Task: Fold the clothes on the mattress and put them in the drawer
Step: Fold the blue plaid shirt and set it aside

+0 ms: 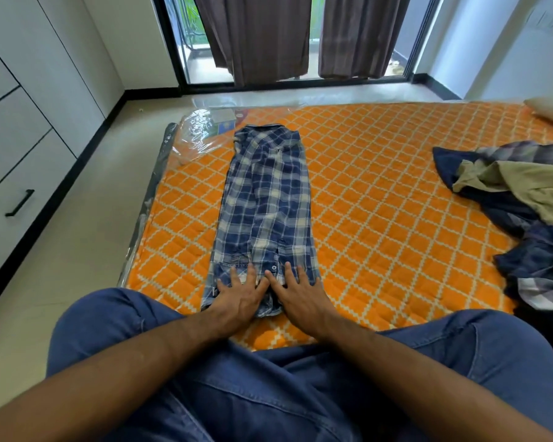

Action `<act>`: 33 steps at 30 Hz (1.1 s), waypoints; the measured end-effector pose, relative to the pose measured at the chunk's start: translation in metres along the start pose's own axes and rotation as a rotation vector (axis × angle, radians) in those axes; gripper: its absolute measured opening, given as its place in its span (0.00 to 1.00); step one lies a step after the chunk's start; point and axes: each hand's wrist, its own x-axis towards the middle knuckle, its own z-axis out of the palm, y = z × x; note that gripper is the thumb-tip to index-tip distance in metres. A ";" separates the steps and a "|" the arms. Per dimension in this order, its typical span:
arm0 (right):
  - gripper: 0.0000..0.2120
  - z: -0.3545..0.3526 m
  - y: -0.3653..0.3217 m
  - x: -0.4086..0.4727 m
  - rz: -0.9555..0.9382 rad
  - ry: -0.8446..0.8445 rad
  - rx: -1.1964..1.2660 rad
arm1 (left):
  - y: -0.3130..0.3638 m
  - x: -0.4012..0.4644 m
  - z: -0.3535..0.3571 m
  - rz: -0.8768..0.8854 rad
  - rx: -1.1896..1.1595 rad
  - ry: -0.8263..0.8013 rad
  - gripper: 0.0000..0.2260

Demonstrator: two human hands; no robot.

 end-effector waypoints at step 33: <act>0.03 -0.205 0.117 0.135 0.161 -0.655 0.727 | -0.113 0.102 -0.163 0.244 -0.699 -0.031 0.03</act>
